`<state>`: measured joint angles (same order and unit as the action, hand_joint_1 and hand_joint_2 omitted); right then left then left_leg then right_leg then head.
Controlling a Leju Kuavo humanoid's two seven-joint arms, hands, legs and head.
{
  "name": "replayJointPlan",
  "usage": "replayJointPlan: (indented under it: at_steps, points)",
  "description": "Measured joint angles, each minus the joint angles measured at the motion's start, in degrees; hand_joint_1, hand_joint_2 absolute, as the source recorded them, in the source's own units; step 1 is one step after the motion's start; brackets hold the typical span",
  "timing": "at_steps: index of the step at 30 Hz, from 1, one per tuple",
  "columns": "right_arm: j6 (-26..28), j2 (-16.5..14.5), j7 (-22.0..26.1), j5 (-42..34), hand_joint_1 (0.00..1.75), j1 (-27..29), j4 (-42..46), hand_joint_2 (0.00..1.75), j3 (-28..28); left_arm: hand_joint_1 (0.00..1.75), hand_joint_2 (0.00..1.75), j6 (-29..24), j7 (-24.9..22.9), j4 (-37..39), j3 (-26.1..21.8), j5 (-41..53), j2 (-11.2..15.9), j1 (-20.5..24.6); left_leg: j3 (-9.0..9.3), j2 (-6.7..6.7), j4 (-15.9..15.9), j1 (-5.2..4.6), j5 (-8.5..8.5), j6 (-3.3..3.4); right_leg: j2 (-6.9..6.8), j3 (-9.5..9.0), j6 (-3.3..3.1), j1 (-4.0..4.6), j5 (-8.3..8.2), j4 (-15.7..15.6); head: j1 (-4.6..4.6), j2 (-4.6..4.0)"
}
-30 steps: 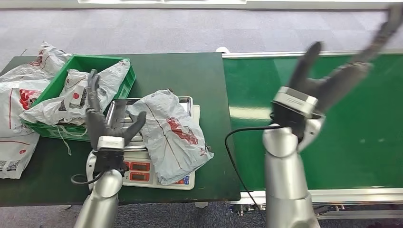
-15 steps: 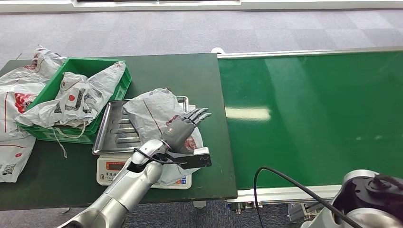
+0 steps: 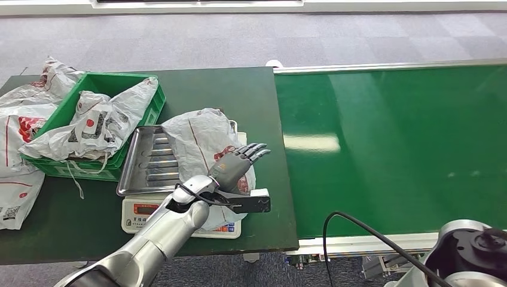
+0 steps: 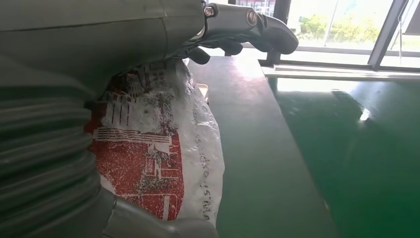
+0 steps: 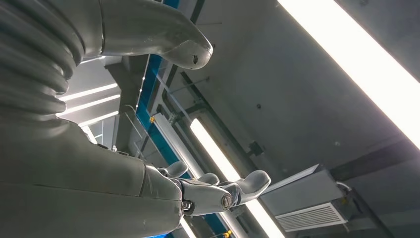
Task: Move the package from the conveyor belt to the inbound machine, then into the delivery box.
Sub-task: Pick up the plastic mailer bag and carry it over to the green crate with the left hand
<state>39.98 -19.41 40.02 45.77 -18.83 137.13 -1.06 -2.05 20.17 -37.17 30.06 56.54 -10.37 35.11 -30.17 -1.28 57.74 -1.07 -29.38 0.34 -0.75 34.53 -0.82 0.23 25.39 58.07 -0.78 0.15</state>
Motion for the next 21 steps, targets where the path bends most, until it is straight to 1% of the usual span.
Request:
replayJointPlan:
  at_steps: [2,3,6,7,15,21]
  points:
    - [0.0,0.0,0.0,0.0,0.0,0.0,0.2,1.75,0.0,0.0,1.75,0.0,0.0,0.8,0.4,0.0,-0.1,0.4,0.01,0.0,0.0,0.0,0.0,0.0,0.0,-0.02,0.0,0.0,0.0,0.0,0.01,0.0]
    - [0.0,0.0,0.0,0.0,0.0,0.0,0.2,1.75,0.0,0.27,1.75,0.0,0.0,1.2,0.5,0.0,-0.1,0.5,0.01,0.0,0.0,0.0,0.0,0.0,0.0,-0.02,0.0,0.0,0.0,0.0,0.02,0.0]
    - [0.0,0.0,0.0,0.1,0.0,0.0,0.3,1.75,0.0,1.58,1.75,0.0,-0.5,1.8,0.7,0.6,-0.2,0.9,0.02,0.01,0.0,0.0,0.0,0.0,0.0,-0.03,0.0,0.0,0.0,0.0,0.01,0.0]
    - [0.0,0.0,0.0,0.3,0.0,0.0,0.4,1.75,0.0,1.75,1.75,0.0,-0.7,2.0,0.8,0.8,-0.3,1.0,0.02,0.01,0.0,0.0,0.0,0.0,0.0,-0.03,0.0,0.0,0.0,0.0,0.0,0.0]
    - [0.0,0.0,0.0,1.5,0.0,0.4,0.8,1.75,0.1,1.75,1.75,-1.2,-4.0,3.3,0.9,1.7,-0.8,1.9,0.02,0.0,0.0,0.0,0.0,0.0,0.0,-0.03,0.0,0.0,0.0,0.0,0.01,0.0]
    - [0.0,0.2,0.0,1.8,0.0,1.0,1.0,1.75,0.2,1.75,1.75,-2.3,-4.1,2.2,0.8,0.9,-0.7,1.8,0.01,0.0,0.0,0.0,0.0,0.0,0.0,-0.03,0.0,0.0,0.0,0.0,0.01,0.0]
